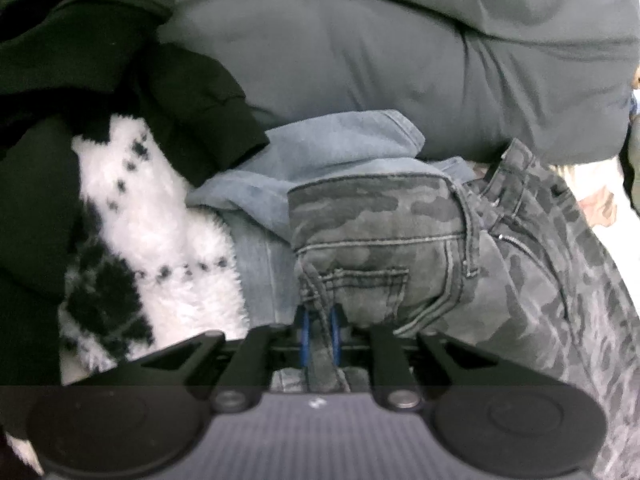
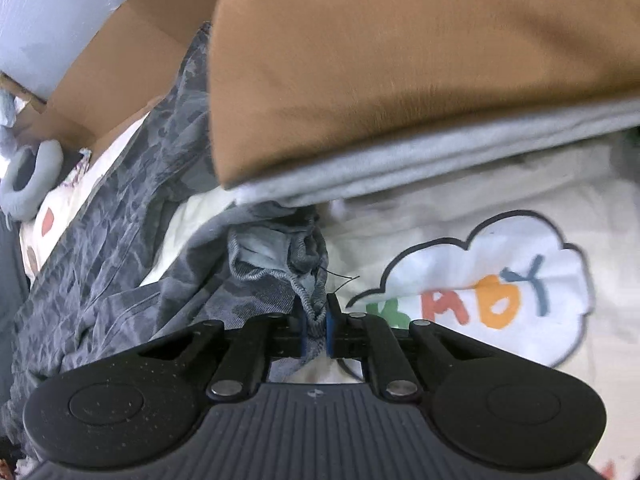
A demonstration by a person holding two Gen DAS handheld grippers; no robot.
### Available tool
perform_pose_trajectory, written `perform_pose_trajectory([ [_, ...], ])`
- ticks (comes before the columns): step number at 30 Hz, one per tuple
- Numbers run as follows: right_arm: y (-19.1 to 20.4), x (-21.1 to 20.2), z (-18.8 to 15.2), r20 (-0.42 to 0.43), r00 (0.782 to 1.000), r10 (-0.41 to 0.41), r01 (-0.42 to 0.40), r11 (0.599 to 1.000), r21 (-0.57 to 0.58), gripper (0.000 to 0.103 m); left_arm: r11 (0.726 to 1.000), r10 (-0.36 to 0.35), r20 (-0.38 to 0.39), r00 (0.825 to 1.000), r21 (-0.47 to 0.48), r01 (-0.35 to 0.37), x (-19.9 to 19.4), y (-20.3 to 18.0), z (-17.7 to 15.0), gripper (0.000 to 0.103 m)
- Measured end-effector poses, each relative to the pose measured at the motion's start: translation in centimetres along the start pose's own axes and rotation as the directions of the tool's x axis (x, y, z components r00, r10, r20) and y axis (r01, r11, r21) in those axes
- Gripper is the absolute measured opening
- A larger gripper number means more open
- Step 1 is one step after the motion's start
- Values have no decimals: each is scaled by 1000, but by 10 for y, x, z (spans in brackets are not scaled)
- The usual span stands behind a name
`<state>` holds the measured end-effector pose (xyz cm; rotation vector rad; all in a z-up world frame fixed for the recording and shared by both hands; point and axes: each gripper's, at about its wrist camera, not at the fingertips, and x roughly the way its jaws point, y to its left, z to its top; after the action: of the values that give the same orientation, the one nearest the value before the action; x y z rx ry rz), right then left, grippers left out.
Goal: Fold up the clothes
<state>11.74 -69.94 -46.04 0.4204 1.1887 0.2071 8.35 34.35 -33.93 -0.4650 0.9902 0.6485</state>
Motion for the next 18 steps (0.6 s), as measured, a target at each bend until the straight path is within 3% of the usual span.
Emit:
perform_pose_trajectory([
  [7, 16, -49, -8, -46, 997, -53, 52, 998, -30, 6, 997, -79, 6, 997, -19, 79, -22, 8, 10, 8],
  [18, -2, -112, -46, -140, 982, -124, 121, 992, -23, 6, 984, -179, 25, 984, -16, 179, -58, 21, 19, 6],
])
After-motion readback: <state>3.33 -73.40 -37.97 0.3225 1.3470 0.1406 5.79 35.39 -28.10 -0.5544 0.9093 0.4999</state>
